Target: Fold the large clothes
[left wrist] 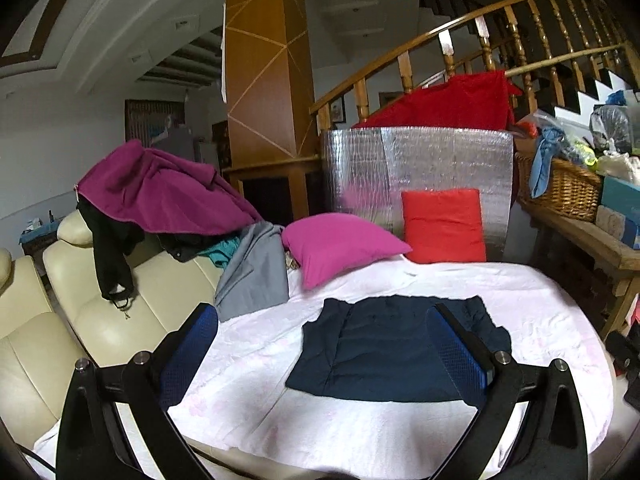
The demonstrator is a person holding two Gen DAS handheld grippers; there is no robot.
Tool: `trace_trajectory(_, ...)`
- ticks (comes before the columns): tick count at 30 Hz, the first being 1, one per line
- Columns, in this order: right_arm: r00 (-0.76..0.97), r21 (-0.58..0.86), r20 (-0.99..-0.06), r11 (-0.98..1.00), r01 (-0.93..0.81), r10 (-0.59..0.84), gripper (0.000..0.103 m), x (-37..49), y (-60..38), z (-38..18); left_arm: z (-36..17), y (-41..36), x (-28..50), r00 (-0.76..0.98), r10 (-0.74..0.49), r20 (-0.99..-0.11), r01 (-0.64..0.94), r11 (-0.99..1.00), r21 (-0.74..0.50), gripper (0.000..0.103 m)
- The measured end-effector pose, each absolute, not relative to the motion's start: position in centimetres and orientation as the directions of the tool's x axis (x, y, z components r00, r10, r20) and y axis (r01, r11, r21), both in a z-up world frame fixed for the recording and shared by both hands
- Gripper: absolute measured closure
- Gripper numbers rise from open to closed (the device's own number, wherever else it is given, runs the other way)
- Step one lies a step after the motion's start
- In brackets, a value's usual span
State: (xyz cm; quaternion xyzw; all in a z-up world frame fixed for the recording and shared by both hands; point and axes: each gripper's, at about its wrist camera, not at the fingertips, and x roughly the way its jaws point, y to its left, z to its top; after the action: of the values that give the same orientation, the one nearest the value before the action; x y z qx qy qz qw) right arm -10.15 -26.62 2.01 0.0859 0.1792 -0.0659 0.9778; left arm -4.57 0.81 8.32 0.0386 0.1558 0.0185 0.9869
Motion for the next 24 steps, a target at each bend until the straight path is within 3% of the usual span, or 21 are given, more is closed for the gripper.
trace_trajectory(12, 0.941, 0.181, -0.324, 0.969, 0.167, -0.101, 0.000, -12.9, -26.1, 2.8, 9.5, -0.1, -7.9, 0.961, 0.064, -0.270, -0.035, 0.993, 0.110, 0.000)
trace_trajectory(24, 0.933, 0.191, -0.344, 0.965, 0.182, -0.108, 0.000, -13.1, -25.1, 2.5, 9.3, -0.4, -8.6, 0.962, 0.064, -0.266, -0.032, 0.992, 0.122, 0.000)
